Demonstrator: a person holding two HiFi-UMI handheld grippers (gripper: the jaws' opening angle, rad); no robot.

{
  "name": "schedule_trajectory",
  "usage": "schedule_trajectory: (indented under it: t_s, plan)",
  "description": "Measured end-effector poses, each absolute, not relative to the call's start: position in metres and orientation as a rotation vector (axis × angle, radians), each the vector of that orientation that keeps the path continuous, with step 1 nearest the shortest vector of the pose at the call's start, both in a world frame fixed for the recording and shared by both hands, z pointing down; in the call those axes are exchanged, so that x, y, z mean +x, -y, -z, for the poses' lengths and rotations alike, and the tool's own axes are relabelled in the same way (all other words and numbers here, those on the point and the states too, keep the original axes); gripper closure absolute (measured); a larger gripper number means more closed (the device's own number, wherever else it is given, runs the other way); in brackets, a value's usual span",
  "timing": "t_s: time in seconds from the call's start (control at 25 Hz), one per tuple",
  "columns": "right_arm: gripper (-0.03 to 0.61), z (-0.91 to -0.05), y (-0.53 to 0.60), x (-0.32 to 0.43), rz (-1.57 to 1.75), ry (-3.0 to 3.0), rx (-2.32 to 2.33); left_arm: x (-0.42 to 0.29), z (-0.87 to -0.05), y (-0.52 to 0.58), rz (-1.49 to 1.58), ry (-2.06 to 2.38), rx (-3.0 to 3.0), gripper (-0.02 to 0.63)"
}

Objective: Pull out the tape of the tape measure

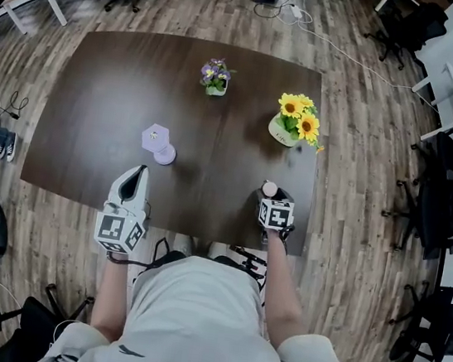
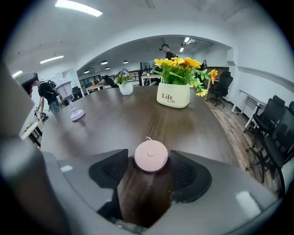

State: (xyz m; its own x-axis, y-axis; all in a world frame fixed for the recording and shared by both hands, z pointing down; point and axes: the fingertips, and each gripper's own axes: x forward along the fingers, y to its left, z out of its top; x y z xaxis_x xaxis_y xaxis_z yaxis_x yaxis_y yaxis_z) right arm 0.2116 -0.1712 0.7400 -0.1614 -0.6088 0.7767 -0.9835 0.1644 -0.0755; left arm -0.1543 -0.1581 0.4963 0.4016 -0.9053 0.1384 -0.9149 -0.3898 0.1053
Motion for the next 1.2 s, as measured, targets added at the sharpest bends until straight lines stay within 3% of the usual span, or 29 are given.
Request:
schedule_trajectory:
  t_s: [0.16,0.24,0.6,0.84,1.2]
  plan:
    - [0.304,-0.739,0.174,0.214,-0.769,1.880,1.527,-0.155,-0.499,0.154,-0.087,1.629,2.480,0.607]
    - [0.360,-0.742,0.175,0.215,-0.748,1.897,1.521,-0.153,-0.500,0.154,-0.086,1.622,2.484,0.607]
    - [0.364,-0.720,0.170,0.198,-0.711,2.019,1.482,-0.150,-0.498,0.150,-0.083,1.610,2.490,0.607]
    - [0.364,-0.636,0.162,0.149,-0.640,2.316,1.408,-0.131,-0.499,0.153,-0.074,1.558,2.508,0.607]
    - [0.364,-0.512,0.140,0.059,-0.392,2.629,1.062,-0.041,-0.481,0.151,-0.075,1.257,2.755,0.606]
